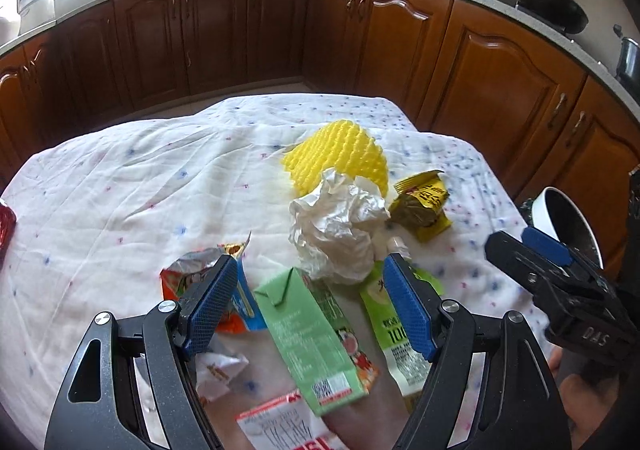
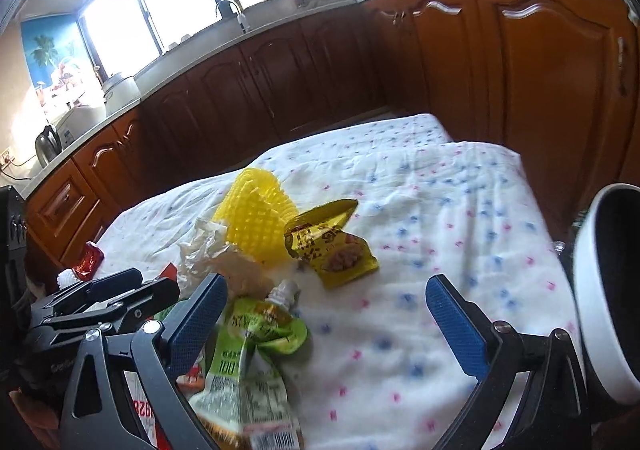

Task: Collect trash
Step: 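Grasp the crumpled white tissue with the left gripper while the right gripper grasps the yellow snack packet, then carry the tissue and yellow packet over the bin and open both grippers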

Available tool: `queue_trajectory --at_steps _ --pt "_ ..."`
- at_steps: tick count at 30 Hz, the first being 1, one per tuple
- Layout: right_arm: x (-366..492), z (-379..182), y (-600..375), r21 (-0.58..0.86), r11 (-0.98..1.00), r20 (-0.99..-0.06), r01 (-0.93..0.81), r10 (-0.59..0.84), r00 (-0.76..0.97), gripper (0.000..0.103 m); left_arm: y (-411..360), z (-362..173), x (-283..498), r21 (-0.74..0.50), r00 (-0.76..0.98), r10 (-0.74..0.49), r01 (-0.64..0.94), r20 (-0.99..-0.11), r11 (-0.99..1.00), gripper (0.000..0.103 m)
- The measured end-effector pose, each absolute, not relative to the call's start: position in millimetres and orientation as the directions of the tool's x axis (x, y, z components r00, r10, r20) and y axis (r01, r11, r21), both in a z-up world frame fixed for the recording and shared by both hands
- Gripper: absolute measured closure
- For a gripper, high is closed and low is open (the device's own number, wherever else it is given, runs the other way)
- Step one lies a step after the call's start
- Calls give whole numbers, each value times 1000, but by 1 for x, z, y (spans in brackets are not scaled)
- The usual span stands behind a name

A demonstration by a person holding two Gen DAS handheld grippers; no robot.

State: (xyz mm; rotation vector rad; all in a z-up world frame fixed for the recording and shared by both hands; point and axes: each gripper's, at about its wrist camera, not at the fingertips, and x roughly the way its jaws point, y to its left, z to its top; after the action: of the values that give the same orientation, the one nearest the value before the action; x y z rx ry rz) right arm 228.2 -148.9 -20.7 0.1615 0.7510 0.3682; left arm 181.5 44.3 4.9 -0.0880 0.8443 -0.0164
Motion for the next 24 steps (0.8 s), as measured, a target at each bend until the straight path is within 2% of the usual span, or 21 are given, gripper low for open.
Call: queue_trajectory --at_steps 9,12,14,15,16,17,18,21,24 --pt "265 -39 -131 255 918 -685 -303 392 614 27 42 -4 208 -64 650 -32 -25 -759 998 26" --pt "272 -45 -130 255 918 -698 -304 392 599 42 43 -9 217 -72 635 -39 -25 -771 997 27" --pt "274 -49 -129 253 920 -710 -301 388 588 66 44 -12 220 -79 628 -48 -21 -776 997 37" --pt "275 -50 -128 249 920 -715 -301 385 583 73 44 -13 222 -87 621 -59 -15 -781 996 49" --pt "275 -51 -128 246 921 -721 -304 383 577 85 44 -14 222 -94 616 -68 -10 -784 996 59" --pt "274 -52 -127 243 921 -725 -305 381 574 94 43 -15 223 -98 613 -75 -5 -787 995 63" --pt "272 -52 -126 235 922 -727 -307 376 574 97 41 -15 222 -93 614 -74 0 -786 996 66" --pt "266 -49 -128 229 924 -722 -306 372 583 102 35 -12 218 -68 632 -65 20 -773 997 87" --pt "260 -44 -132 227 924 -713 -307 372 594 103 30 -7 212 -69 646 -78 38 -759 997 90"
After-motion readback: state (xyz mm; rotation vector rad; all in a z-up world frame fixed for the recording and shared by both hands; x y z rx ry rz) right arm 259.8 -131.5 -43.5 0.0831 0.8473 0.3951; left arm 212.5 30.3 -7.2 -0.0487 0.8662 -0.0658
